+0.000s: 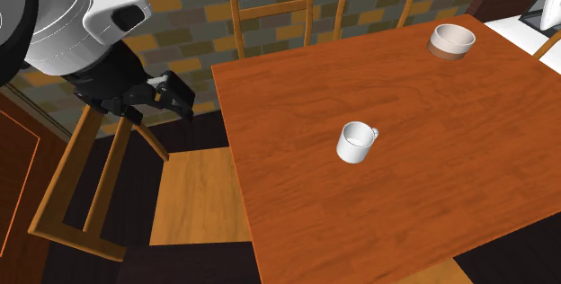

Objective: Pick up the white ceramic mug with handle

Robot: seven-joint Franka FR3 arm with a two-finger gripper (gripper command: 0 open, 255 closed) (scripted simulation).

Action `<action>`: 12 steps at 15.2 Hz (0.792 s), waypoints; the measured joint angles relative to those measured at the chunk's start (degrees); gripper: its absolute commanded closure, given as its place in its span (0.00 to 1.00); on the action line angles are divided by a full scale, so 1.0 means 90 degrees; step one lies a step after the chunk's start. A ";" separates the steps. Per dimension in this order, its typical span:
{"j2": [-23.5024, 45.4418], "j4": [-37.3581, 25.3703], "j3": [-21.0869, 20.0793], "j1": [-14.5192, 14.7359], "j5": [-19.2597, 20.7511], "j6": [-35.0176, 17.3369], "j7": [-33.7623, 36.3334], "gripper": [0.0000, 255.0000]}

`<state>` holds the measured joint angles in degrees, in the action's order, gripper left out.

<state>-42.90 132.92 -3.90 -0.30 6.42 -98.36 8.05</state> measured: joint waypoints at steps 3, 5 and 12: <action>0.0038 0.0142 0.0160 -0.0035 0.0061 -0.0191 -0.0164 0.00; 0.0106 0.0300 0.0424 -0.0101 0.0164 -0.0440 -0.0437 0.00; 0.0755 0.0540 0.1388 -0.0320 0.0468 -0.1407 -0.1459 0.00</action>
<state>-36.10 137.78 8.59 -3.19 10.64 -111.02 -5.08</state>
